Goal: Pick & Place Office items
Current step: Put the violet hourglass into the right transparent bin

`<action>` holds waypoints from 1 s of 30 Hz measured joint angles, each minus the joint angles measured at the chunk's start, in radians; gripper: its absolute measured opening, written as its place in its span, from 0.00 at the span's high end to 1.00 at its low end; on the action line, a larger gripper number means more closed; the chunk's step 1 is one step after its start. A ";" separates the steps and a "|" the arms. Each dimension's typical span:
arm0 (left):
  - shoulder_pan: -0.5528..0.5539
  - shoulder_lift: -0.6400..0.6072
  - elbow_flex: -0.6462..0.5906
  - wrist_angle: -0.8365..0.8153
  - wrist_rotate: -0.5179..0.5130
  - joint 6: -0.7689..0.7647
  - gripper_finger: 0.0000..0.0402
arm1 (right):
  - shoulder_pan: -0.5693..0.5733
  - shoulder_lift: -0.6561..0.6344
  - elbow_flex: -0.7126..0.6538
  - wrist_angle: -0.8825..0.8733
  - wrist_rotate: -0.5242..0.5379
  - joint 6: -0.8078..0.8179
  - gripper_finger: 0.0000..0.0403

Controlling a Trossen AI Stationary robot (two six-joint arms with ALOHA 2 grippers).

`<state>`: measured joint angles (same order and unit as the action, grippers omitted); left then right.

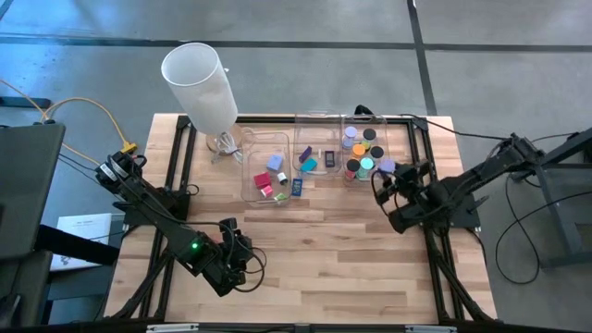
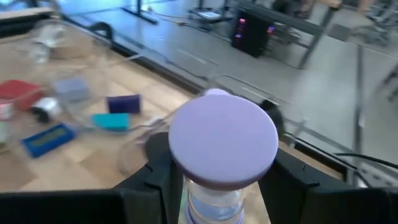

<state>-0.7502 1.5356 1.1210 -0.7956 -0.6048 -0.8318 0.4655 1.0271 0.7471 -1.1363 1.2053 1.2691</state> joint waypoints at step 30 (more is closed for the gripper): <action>0.011 0.000 0.000 0.000 -0.029 0.077 0.47 | -0.401 -0.001 -0.327 0.697 -0.275 -0.406 0.58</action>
<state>-0.7388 1.5356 1.1206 -0.7956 -0.6338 -0.7546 0.0641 1.0265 0.4201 -0.4391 0.9307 0.8632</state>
